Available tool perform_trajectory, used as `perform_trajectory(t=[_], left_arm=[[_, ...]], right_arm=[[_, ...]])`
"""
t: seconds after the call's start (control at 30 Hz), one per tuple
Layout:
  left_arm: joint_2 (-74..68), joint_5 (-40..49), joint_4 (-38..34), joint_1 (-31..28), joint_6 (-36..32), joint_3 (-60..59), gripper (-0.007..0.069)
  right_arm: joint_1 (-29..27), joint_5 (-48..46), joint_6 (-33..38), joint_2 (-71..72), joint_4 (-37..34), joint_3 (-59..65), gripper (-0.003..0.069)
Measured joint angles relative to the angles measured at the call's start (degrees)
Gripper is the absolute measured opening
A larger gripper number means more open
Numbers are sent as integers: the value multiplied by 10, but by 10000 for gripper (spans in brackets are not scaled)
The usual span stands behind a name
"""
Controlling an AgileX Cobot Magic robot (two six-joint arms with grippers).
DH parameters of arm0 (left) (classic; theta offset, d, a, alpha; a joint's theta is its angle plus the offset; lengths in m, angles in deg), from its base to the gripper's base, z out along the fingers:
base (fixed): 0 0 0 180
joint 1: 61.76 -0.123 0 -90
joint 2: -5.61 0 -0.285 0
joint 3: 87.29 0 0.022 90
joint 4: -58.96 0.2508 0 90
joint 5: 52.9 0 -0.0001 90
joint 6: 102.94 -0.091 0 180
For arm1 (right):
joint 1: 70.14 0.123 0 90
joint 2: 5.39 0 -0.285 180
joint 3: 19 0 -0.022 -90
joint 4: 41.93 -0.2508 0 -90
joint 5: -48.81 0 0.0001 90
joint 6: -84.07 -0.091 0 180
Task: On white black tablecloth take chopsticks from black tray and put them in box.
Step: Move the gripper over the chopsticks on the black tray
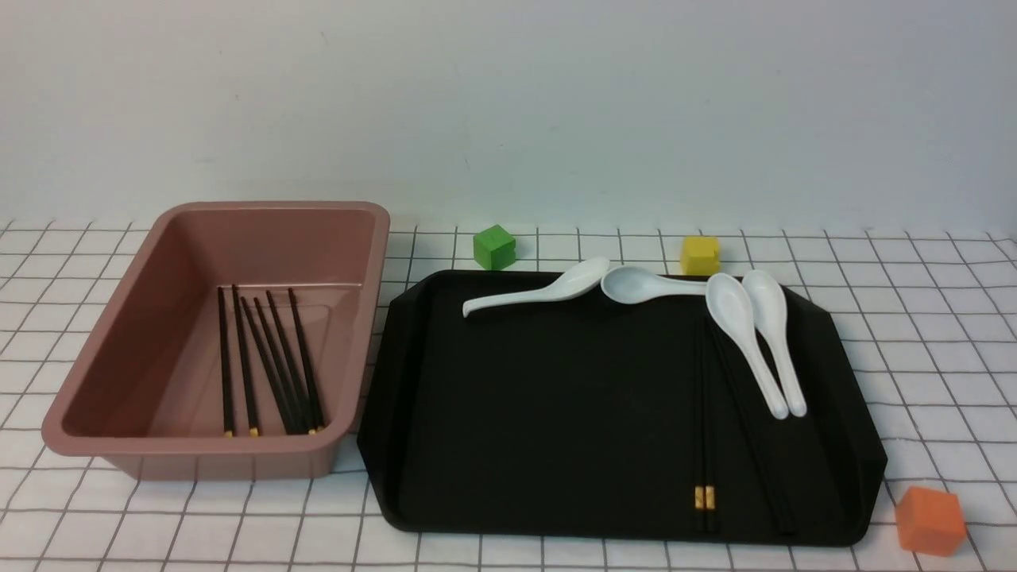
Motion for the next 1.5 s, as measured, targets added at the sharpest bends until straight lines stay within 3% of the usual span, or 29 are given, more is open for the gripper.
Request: perform_trajectory(t=[0.2,0.53,0.63,0.77,0.83,0.97,1.1,1.2,1.33,1.5], left_arm=[[0,0,0,0,0,0,148],[0,0,0,0,0,0,153],[0,0,0,0,0,0,153],[0,0,0,0,0,0,155],[0,0,0,0,0,0,156],[0,1,0,0,0,0,162],[0,1,0,0,0,0,165],[0,1,0,0,0,0,165],[0,1,0,0,0,0,166],[0,1,0,0,0,0,165]], right_arm=[[0,26,-174,0,-257,3,240],[0,70,-187,0,-356,2,238],[0,93,-145,-3,-355,-34,193],[0,94,-81,-64,-320,-119,59],[0,48,-60,-135,-277,-181,-2],[0,-164,-65,-335,-165,-278,1],[0,-283,-72,-514,-115,-327,5],[11,-295,-32,-614,-139,-362,10],[79,-274,4,-731,-191,-430,29],[186,-269,-63,-895,-131,-567,115]])
